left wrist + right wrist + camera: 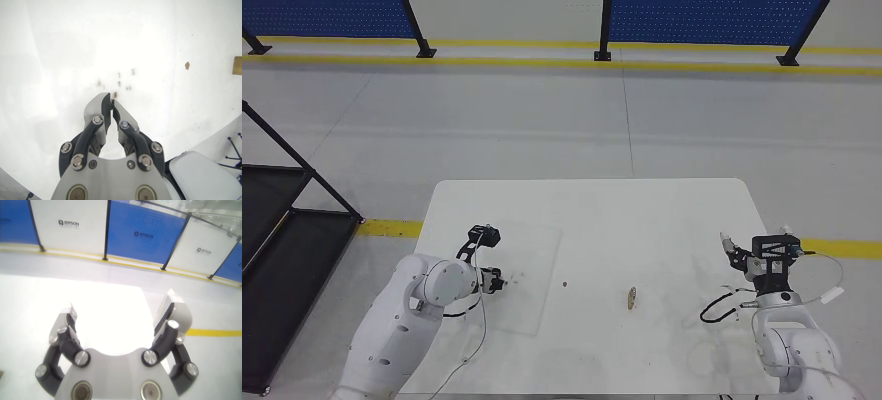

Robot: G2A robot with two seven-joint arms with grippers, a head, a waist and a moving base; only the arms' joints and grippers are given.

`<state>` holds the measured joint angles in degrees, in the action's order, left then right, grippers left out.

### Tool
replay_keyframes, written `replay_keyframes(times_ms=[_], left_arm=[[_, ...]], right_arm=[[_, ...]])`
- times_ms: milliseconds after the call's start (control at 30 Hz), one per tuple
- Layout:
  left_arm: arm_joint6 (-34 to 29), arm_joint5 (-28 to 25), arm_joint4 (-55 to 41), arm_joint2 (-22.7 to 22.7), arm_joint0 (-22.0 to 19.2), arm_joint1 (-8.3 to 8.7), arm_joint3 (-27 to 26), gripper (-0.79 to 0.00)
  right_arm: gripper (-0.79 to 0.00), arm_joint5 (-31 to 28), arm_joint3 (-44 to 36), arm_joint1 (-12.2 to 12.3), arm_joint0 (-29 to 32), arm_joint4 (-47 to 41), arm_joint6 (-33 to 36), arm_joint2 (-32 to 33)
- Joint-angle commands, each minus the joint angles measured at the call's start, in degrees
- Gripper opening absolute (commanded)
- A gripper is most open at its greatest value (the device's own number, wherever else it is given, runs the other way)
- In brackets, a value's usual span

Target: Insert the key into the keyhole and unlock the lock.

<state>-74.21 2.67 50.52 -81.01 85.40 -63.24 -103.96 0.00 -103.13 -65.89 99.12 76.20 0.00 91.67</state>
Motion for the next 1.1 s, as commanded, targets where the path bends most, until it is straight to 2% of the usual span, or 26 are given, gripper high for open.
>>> replay_keyframes(times_ms=[0, 133, 333, 700, 867, 1067], left_arm=[[0.1, 0.0, -0.17, 0.06, -0.24, 0.04, 0.4, -0.711], [0.21, 0.04, -0.32, 0.21, -0.59, 0.15, 0.93, -0.785], [-0.03, -0.14, -0.47, -0.48, -0.3, 0.47, -0.53, -0.785], [1.07, -0.96, 0.08, -3.06, 3.29, 1.21, -8.63, -0.785], [4.26, -2.03, -9.92, -6.69, 5.4, 1.23, -9.42, -0.785], [3.57, -7.24, -28.66, -13.54, 6.85, 1.54, -6.32, -0.785]], right_arm=[[0.0, 0.0, 0.0, 0.0, 0.0, 0.0, 0.0, 0.0], [0.0, 0.0, 0.0, 0.0, 0.0, 0.0, 0.0, 0.0], [0.0, 0.0, 0.0, 0.0, 0.0, 0.0, 0.0, 0.0], [0.0, 0.0, 0.0, 0.0, 0.0, 0.0, 0.0, 0.0], [0.0, 0.0, 0.0, 0.0, 0.0, 0.0, 0.0, 0.0], [0.0, 0.0, 0.0, 0.0, 0.0, 0.0, 0.0, 0.0]])
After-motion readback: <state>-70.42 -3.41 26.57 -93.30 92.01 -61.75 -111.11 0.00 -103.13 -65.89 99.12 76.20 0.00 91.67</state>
